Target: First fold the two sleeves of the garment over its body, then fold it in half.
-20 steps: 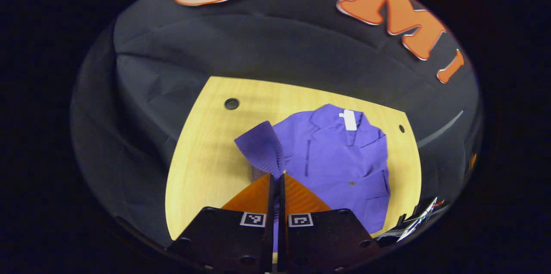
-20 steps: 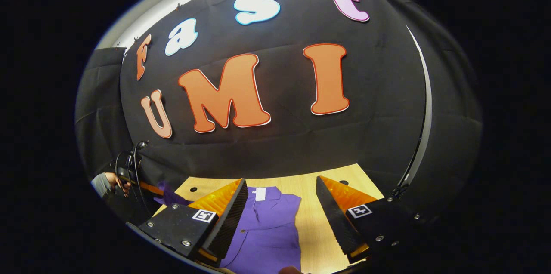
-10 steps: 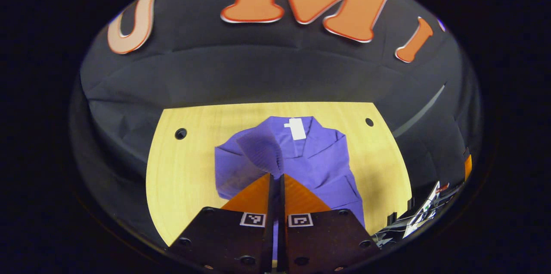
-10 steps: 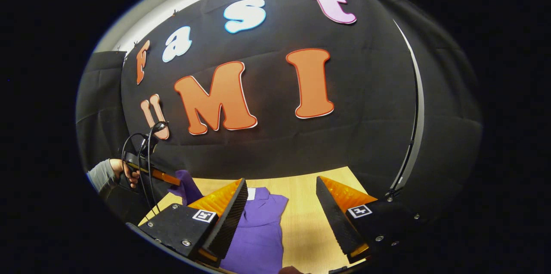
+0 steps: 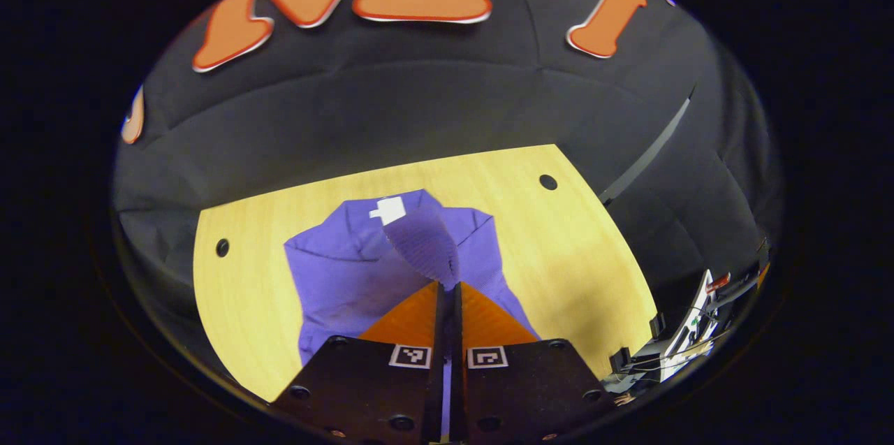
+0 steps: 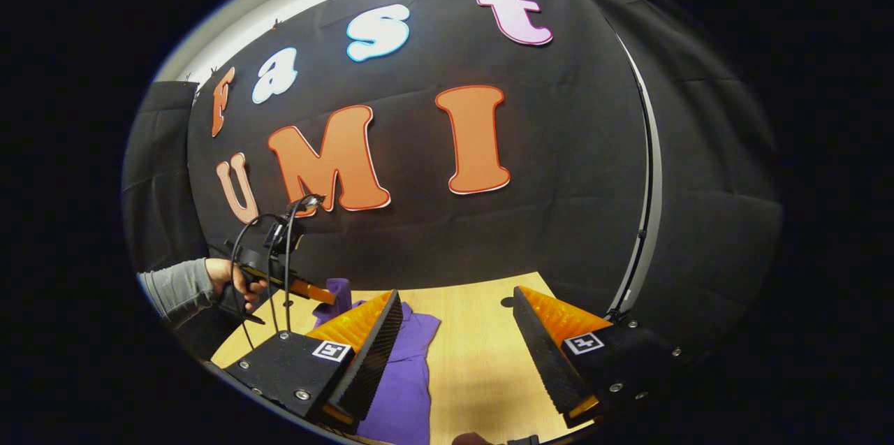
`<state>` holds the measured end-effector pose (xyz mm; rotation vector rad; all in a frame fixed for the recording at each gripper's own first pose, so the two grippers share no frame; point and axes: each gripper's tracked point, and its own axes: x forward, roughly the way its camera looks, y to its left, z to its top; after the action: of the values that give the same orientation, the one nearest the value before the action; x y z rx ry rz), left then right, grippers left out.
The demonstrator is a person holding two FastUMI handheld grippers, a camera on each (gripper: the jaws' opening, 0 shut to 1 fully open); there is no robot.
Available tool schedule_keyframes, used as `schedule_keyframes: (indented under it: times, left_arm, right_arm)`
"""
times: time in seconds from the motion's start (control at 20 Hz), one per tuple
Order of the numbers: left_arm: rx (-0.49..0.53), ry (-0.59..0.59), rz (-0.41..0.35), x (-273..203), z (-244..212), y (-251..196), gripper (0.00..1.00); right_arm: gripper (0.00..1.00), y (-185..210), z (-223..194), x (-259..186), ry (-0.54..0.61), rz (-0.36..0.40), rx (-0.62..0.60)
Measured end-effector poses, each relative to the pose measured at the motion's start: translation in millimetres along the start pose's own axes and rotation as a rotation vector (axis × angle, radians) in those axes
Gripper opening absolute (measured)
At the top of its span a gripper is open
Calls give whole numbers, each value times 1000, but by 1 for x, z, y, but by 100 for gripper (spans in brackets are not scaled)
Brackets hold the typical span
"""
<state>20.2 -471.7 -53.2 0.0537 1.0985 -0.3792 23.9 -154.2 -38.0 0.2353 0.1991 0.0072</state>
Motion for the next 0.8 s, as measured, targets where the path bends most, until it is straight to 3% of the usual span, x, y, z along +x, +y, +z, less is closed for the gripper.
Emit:
schedule_keyframes:
  times: [0.2, 0.35, 0.4, 0.55, 0.65, 0.8]
  left_arm:
    - [42, -57, -84, 0, 18, -45, 19]
    - [76, -124, -99, -19, 25, -49, 51]
    - [85, -151, -96, -29, 27, -46, 55]
    - [96, -238, -53, -67, 26, -25, 86]
    - [69, -289, -13, -95, 18, -7, 96]
    - [27, -362, 66, -128, -5, 27, 96]
  right_arm:
    - [95, -4, -5, -2, 15, -15, -17]
    - [95, 0, -10, 0, 29, -18, -16]
    - [95, 1, -11, 2, 32, -20, -20]
    - [95, 15, -12, 7, 35, -13, -35]
    - [95, 27, -15, 12, 39, -1, -46]
    - [95, 49, -25, 17, 61, 41, -72]
